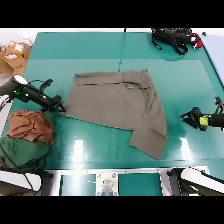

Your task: Fold the shirts.

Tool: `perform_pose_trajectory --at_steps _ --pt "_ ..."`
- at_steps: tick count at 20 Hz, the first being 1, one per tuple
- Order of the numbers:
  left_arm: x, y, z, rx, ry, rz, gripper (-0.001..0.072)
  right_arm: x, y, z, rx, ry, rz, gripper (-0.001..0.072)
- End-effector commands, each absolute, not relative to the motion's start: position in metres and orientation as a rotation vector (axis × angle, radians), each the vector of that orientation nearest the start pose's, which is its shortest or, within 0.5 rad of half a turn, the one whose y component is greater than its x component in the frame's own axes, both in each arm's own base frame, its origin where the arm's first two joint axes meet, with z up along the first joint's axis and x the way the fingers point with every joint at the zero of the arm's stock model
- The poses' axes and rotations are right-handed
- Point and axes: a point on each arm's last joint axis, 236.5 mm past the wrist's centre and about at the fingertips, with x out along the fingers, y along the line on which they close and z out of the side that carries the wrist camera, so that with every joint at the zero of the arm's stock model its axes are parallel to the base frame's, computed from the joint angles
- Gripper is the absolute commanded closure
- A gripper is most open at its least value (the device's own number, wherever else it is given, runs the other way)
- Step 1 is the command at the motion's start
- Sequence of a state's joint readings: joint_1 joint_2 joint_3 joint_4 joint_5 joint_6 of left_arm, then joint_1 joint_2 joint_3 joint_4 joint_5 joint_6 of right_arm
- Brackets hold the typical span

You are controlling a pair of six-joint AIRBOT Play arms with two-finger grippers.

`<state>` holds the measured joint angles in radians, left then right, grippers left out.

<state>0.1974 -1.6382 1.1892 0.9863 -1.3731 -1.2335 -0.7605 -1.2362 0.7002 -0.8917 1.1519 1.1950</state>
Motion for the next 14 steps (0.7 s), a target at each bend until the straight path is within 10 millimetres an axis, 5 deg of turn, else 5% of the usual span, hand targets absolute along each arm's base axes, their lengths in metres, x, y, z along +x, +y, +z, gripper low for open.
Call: perform_pose_trajectory --at_steps 1,3,9,14 --pt "0.372 -0.037 -0.072 -0.487 1.555 -0.39 0.0682 0.257 -0.058 -0.092 0.997 1.326 -0.078 0.0412" --pt "0.374 -0.037 -0.072 -0.488 1.549 -0.39 0.0682 0.248 -0.03 -0.101 1.047 1.366 -0.039 0.0287" --pt "0.372 -0.038 -0.071 -0.491 1.555 -0.395 0.0682 0.233 0.048 -0.117 0.979 1.498 0.114 0.0299" --pt "0.368 -0.04 -0.067 -0.485 1.563 -0.414 0.0683 0.24 0.065 -0.11 0.959 1.491 0.178 0.0672"
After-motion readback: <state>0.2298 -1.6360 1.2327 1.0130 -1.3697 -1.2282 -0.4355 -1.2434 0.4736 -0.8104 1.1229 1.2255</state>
